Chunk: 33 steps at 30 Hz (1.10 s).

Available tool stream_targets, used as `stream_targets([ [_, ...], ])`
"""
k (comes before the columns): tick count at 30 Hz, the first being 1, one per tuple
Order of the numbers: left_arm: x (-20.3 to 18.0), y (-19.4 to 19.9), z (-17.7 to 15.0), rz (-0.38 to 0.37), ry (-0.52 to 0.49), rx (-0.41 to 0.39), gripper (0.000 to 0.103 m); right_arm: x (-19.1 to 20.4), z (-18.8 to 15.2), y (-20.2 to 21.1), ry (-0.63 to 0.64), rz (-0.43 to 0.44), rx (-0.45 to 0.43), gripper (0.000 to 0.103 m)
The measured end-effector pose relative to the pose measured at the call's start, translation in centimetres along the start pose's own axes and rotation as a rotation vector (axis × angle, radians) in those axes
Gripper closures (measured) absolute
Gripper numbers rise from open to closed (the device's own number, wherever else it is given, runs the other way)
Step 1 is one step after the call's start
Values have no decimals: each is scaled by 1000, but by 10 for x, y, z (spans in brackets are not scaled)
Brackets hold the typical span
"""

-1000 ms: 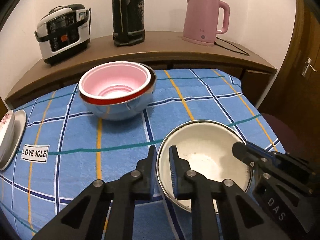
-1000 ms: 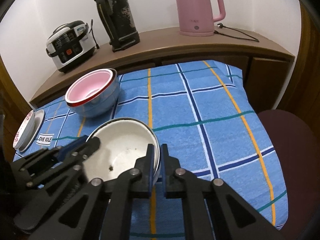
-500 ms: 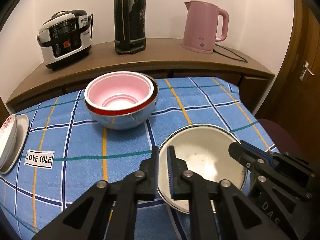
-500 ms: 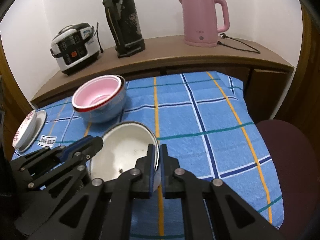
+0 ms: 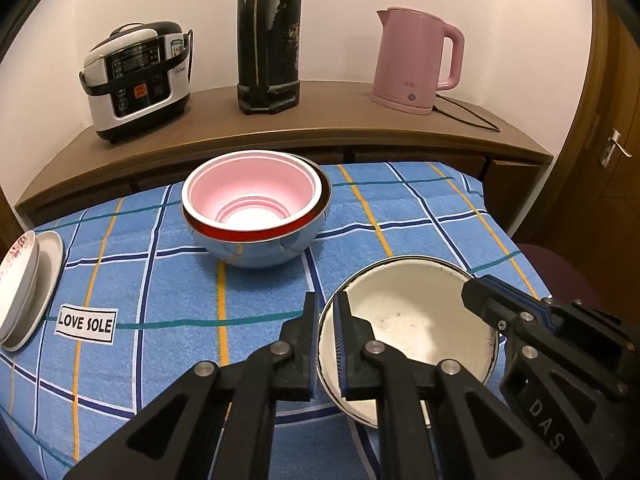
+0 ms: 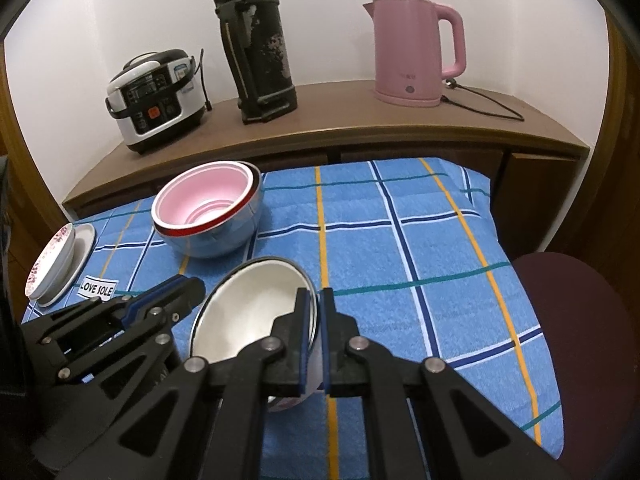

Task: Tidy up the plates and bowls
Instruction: 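Lift the white enamel bowl with both grippers and carry it over the nested bowls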

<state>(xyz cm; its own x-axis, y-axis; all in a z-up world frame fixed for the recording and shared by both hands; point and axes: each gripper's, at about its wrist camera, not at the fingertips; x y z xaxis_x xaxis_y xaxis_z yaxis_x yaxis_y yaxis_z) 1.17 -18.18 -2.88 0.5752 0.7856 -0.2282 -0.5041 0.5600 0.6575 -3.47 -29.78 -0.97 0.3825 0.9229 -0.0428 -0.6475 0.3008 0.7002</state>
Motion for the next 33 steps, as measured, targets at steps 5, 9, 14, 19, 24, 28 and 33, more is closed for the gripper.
stream_targets([
  [5,1,-1,0,-10,4,5,94,-3,0,-1,-12,13,9,100],
  [9,10,6,3,-1,12,-10,94,-12,0,-3,-22,6,12,100],
  [14,12,1,1,-10,14,21,94,-27,-4,-10,-66,36,39,100],
  [19,5,-12,-3,-51,22,67,94,-29,-5,-13,-67,72,57,97],
  [24,9,-14,-2,-86,61,72,94,-36,-9,-19,-95,95,80,94],
  [28,14,-4,4,-116,89,39,93,-40,-9,-20,-105,109,83,89],
  [33,7,-7,5,-128,66,53,74,-39,-8,-12,-96,89,50,67],
])
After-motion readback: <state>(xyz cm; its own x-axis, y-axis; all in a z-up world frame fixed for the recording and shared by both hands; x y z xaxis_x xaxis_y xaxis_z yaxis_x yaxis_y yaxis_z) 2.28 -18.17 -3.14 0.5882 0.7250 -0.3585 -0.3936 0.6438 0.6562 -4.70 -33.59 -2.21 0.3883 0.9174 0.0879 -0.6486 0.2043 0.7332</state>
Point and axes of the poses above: each gripper's, at about its wrist camera, not at the fingertips, and y roughly against the way its jaws point, x to its left, z to its top, and after that the axes turned 14 degrees about -z, right-handed
